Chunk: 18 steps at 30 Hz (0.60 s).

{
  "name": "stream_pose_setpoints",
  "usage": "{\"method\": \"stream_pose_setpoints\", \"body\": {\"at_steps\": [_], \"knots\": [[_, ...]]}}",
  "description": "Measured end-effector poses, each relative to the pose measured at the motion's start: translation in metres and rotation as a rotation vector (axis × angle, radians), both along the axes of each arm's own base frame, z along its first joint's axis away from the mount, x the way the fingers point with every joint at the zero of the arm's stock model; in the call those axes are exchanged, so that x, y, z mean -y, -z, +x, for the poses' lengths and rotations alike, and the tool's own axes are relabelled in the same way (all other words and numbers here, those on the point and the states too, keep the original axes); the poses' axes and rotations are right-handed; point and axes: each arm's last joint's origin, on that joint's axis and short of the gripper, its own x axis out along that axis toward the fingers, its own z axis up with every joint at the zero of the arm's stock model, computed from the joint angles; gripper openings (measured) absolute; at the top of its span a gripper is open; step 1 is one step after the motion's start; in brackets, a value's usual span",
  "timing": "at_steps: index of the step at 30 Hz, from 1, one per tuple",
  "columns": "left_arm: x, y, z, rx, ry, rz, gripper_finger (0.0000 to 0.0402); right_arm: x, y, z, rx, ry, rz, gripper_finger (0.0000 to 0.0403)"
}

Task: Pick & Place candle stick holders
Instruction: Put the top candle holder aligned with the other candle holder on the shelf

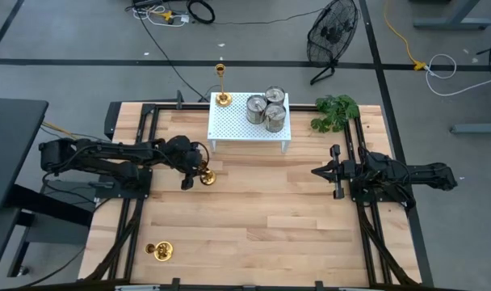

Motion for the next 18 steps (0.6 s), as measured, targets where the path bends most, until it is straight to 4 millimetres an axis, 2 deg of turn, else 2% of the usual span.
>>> {"method": "stream_pose_setpoints", "body": {"at_steps": [18], "knots": [[-0.0001, -0.0003, 0.0001, 0.001, 0.0, 0.003, 0.004, 0.0, 0.0, 0.0, 0.0, 0.0, 0.0, 0.0017]]}}
